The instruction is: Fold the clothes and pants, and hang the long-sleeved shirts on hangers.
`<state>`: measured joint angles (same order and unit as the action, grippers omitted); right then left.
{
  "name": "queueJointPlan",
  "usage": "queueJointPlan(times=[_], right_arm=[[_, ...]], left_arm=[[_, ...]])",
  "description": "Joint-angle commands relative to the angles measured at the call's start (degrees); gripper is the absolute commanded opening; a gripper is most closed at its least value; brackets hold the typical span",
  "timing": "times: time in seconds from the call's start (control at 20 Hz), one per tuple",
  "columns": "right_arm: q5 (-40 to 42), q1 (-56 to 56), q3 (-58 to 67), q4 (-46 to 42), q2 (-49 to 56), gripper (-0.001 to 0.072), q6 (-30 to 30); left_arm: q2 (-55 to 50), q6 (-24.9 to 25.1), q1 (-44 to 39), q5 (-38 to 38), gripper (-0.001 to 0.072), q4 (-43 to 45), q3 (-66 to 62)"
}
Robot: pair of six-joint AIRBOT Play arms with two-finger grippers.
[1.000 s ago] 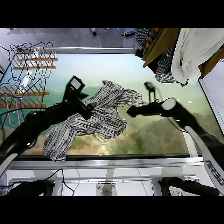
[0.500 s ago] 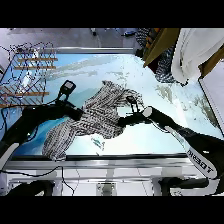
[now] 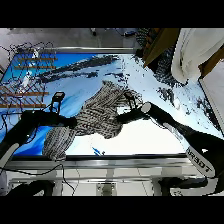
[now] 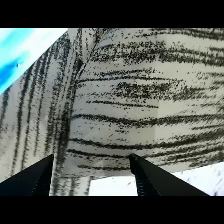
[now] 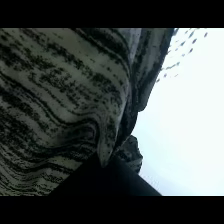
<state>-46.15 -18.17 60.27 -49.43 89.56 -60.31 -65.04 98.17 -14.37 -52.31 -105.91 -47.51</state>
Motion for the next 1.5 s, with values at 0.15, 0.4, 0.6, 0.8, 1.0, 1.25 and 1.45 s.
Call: queueJointPlan(times=[0.15, 0.4, 0.6, 0.8, 1.0, 1.25, 1.45], right_arm=[[-5.99, -0.07, 3.15, 0.33, 0.02, 0.0016, -0.50], [-19.78, -0.07, 9.81, -0.61, -1.99, 0.0013, -0.42], [-23.15, 0.37, 18.84, -3.02, -12.09, 0.0013, -0.50], [-23.28, 3.13, 30.58, -3.30, -24.33, 0.0013, -0.68], [-23.32, 3.89, 41.07, -3.32, -33.90, 0.0013, -0.63], [-23.61, 3.89, 48.59, -3.43, -40.35, 0.0013, -0.59], [-27.19, 3.89, 48.68, -17.44, -41.46, 0.0012, -6.47]], left_arm=[[-4.55, -3.50, 0.17, 7.65, 0.0018, -5.44, 3.43], [-2.67, -3.76, 0.20, 7.30, 0.0015, -8.57, 0.17], [11.13, -1.31, 0.20, 7.06, 0.0014, -1.22, -6.99], [24.50, -1.31, 0.20, 7.13, 0.0013, 9.31, -17.42], [31.04, -1.25, 0.15, 7.17, 0.0013, 9.29, -26.91], [32.15, 3.72, 0.13, 7.10, 0.0013, 4.02, -34.34], [28.72, 10.32, 0.13, 2.10, 0.0013, -11.98, -34.27]])
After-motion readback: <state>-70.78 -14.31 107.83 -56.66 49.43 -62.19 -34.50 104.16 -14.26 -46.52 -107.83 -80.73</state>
